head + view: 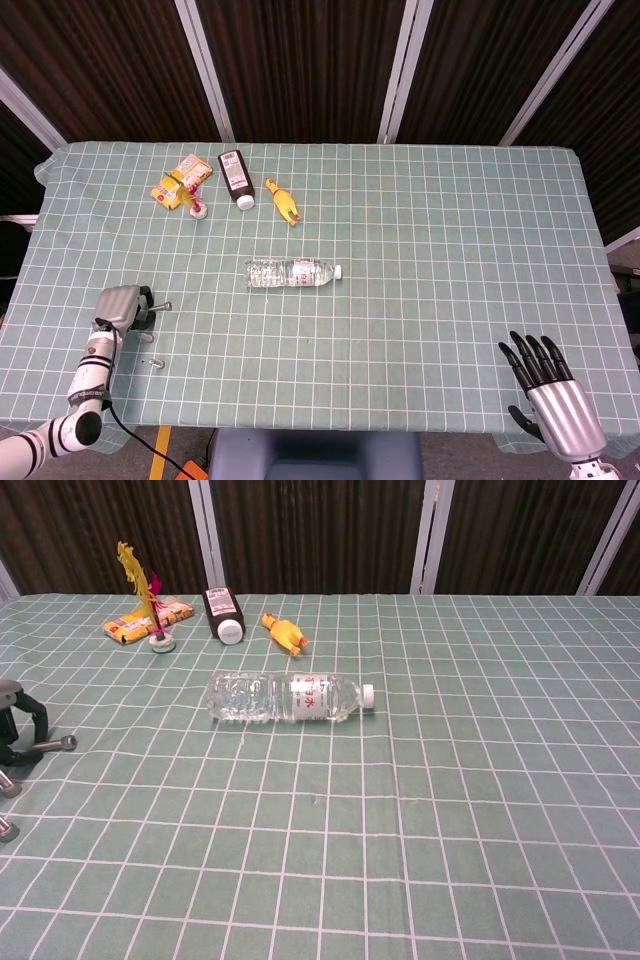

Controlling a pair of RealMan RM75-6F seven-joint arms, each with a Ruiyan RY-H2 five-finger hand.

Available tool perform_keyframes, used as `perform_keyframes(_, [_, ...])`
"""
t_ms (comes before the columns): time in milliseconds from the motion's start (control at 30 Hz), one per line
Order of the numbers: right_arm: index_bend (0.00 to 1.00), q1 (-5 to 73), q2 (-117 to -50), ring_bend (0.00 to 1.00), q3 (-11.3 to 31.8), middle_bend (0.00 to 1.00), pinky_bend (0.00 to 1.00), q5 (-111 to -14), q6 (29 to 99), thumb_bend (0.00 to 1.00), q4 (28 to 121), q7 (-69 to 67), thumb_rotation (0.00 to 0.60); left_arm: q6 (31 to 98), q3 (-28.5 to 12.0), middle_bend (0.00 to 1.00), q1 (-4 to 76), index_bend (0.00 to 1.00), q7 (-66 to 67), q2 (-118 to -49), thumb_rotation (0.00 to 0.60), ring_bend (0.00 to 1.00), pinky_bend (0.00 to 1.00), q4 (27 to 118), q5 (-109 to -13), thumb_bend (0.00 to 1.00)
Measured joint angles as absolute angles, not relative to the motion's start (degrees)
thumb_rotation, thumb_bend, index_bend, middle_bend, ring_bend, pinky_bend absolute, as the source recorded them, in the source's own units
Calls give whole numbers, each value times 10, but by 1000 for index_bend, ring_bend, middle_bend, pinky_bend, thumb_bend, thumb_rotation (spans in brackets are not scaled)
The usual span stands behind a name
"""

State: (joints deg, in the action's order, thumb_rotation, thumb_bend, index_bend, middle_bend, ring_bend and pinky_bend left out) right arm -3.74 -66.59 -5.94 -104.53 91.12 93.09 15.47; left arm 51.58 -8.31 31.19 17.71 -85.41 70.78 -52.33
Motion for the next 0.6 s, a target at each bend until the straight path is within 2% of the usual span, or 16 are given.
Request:
perform_keyframes(167, [0, -37, -666, 0, -60, 0, 0, -1045, 911, 283, 931, 155, 600, 521, -82, 1000, 311, 553, 179, -851, 600, 1000, 1000, 712, -527, 426])
perform_keyframes(600, [0, -37, -666, 0, -60, 0, 0, -1045, 909, 283, 932, 156, 600, 569, -68, 1000, 308, 543, 247, -825, 600, 1000, 1000, 769, -543, 416])
